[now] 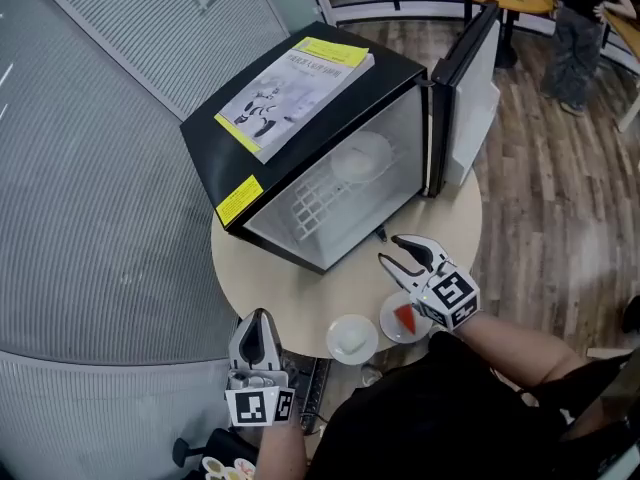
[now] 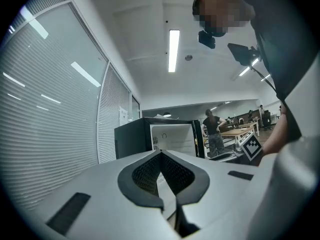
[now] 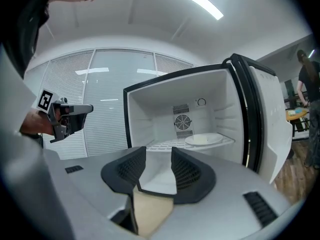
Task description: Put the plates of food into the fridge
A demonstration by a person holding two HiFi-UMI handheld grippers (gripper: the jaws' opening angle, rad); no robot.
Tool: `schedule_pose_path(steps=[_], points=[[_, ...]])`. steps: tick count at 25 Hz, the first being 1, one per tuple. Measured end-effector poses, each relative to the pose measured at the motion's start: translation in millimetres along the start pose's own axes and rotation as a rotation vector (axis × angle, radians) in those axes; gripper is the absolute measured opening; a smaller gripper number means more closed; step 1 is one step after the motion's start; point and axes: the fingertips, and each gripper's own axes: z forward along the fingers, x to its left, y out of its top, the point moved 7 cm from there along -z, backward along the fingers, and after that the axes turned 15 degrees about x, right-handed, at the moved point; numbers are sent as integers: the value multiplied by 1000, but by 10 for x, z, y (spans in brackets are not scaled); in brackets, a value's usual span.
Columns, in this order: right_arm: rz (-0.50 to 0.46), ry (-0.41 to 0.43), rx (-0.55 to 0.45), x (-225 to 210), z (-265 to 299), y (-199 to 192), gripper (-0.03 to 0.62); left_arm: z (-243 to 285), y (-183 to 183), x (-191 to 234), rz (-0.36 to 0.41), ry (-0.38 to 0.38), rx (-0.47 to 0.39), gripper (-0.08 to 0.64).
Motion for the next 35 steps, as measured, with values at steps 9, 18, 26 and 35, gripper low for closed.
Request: schedule_pose_path(steps=[9, 18, 26, 35], points=[[41, -146, 60, 619, -206, -339, 164, -188, -186, 267, -5, -182, -44, 2], [317, -332, 48, 1074, -533, -1074, 164, -464, -363, 511, 58, -338, -50, 2], [533, -455, 16, 1231, -926, -1593, 166, -521, -511, 391, 59, -457, -39, 2], [875, -469, -5, 1151, -1019, -2318, 166, -344, -551, 111, 96, -555, 0, 2]])
